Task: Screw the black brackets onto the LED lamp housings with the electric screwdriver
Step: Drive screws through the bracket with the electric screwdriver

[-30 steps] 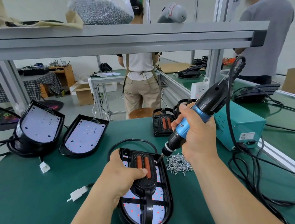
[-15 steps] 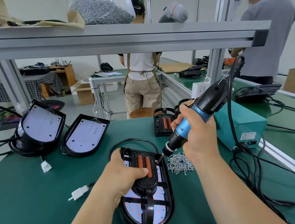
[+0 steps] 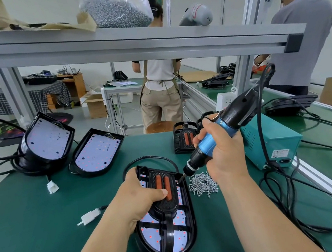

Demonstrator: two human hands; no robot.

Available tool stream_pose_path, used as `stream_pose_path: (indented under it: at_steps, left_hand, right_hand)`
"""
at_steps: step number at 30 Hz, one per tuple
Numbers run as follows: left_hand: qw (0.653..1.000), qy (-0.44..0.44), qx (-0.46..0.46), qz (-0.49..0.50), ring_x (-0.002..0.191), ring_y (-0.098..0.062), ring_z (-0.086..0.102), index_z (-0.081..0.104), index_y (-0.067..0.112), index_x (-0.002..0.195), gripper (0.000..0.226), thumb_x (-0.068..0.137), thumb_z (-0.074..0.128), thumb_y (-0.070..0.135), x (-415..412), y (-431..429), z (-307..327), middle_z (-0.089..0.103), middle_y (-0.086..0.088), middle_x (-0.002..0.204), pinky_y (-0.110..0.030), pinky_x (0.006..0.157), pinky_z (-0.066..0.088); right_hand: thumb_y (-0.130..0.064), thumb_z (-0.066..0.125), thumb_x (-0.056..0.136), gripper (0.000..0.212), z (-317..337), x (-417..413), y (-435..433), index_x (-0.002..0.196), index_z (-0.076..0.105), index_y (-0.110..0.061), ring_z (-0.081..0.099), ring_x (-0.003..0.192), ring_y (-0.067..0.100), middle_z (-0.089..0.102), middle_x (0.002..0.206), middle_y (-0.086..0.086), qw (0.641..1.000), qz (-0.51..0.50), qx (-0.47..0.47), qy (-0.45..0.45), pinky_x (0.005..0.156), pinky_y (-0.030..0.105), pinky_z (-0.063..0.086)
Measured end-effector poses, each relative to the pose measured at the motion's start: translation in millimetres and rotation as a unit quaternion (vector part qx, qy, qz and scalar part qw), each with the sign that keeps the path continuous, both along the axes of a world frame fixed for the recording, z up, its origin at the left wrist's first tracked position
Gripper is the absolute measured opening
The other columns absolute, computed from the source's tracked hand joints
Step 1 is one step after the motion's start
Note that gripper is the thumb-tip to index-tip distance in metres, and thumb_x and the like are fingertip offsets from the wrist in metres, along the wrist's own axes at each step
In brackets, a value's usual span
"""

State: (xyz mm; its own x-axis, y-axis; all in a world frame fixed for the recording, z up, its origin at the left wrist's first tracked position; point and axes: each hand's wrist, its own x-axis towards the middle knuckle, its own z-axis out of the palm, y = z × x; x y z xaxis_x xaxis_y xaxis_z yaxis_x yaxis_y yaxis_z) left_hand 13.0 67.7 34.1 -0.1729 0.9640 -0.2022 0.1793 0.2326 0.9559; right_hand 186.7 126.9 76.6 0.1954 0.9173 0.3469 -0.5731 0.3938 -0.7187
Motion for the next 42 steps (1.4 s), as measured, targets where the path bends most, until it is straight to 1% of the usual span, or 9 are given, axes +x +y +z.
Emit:
stream_pose_path:
  at_steps: [13, 24, 29, 32, 34, 36, 37, 40, 42]
  left_hand:
    - [1.000, 0.006, -0.009, 0.001, 0.098, -0.027, 0.070, 0.054, 0.022, 0.113, 0.056, 0.069, 0.084, 0.005, -2, 1, 0, 0.073, -0.005, 0.103, -0.048, 0.098, 0.051]
    - [1.000, -0.005, 0.002, 0.010, 0.098, -0.028, 0.071, 0.054, 0.019, 0.116, 0.071, 0.050, 0.081, 0.018, 3, -3, 4, 0.074, -0.006, 0.104, -0.048, 0.097, 0.052]
    - [1.000, 0.008, -0.013, 0.027, 0.099, -0.027, 0.069, 0.052, 0.020, 0.117, 0.061, 0.069, 0.086, 0.005, -1, 1, 2, 0.072, -0.006, 0.106, -0.048, 0.098, 0.051]
    - [0.999, 0.049, -0.015, 0.006, 0.108, -0.025, 0.065, 0.045, 0.020, 0.134, 0.073, 0.074, 0.086, 0.019, -3, 1, 5, 0.068, -0.003, 0.118, -0.042, 0.101, 0.049]
    - [0.981, 0.195, -0.013, 0.013, 0.127, -0.028, 0.051, 0.026, 0.022, 0.153, 0.098, 0.075, 0.081, 0.046, -2, -3, 16, 0.050, -0.006, 0.142, -0.039, 0.107, 0.041]
    - [0.923, 0.373, 0.055, 0.079, 0.132, -0.031, 0.041, 0.026, 0.024, 0.154, 0.093, 0.079, 0.070, 0.058, 3, -7, 30, 0.039, -0.008, 0.145, -0.040, 0.108, 0.034]
    - [0.904, 0.392, 0.134, 0.105, 0.126, -0.028, 0.045, 0.039, 0.025, 0.148, 0.077, 0.083, 0.068, 0.053, 10, -9, 36, 0.044, -0.005, 0.137, -0.038, 0.106, 0.036]
    - [0.894, 0.282, 0.345, 0.057, 0.087, 0.000, 0.057, 0.070, 0.030, 0.106, 0.021, 0.086, 0.073, 0.025, 42, -16, 46, 0.059, 0.013, 0.097, -0.017, 0.084, 0.045]
    - [0.898, 0.228, 0.375, 0.011, 0.078, 0.007, 0.056, 0.073, 0.032, 0.090, 0.016, 0.085, 0.074, 0.017, 65, -20, 43, 0.059, 0.018, 0.080, -0.005, 0.070, 0.040]
  right_hand:
    - [-0.005, 0.070, 0.079, 0.020, -2, 4, 3, 0.076, 0.055, -0.018, 0.051, 0.052, 0.017, 0.051, 0.055, 0.002, 0.999, -0.010, -0.016, 0.029, 0.057, 0.032, 0.050]
    - [-0.001, 0.066, 0.088, 0.025, -4, 6, 7, 0.074, 0.053, -0.016, 0.051, 0.046, 0.014, 0.051, 0.054, 0.000, 0.995, -0.047, -0.054, 0.073, 0.054, 0.029, 0.050]
    - [-0.003, 0.069, 0.087, 0.020, -3, 11, 10, 0.079, 0.055, -0.016, 0.053, 0.049, 0.013, 0.054, 0.059, -0.001, 0.989, -0.075, -0.080, 0.104, 0.054, 0.029, 0.049]
    - [-0.004, 0.070, 0.086, 0.020, 0, 16, 11, 0.080, 0.055, -0.017, 0.053, 0.049, 0.013, 0.053, 0.058, -0.001, 0.984, -0.090, -0.084, 0.126, 0.055, 0.028, 0.050]
    - [-0.008, 0.071, 0.086, 0.017, 3, 17, 9, 0.088, 0.055, -0.016, 0.053, 0.051, 0.013, 0.052, 0.060, -0.001, 0.980, -0.089, -0.090, 0.152, 0.058, 0.028, 0.052]
    - [-0.013, 0.073, 0.086, 0.021, 6, 15, 7, 0.097, 0.055, -0.014, 0.052, 0.051, 0.013, 0.050, 0.064, 0.000, 0.973, -0.069, -0.099, 0.195, 0.060, 0.029, 0.054]
    - [-0.017, 0.073, 0.086, 0.023, 8, 13, 5, 0.099, 0.055, -0.013, 0.053, 0.050, 0.013, 0.051, 0.064, 0.000, 0.969, -0.056, -0.100, 0.221, 0.060, 0.029, 0.054]
    - [-0.030, 0.072, 0.087, 0.025, 15, 4, -1, 0.092, 0.054, -0.014, 0.055, 0.048, 0.015, 0.053, 0.058, 0.000, 0.958, -0.018, -0.108, 0.265, 0.057, 0.027, 0.053]
    - [-0.038, 0.071, 0.086, 0.032, 15, -5, -5, 0.088, 0.051, -0.013, 0.055, 0.050, 0.017, 0.051, 0.058, 0.002, 0.958, 0.009, -0.115, 0.264, 0.059, 0.027, 0.053]
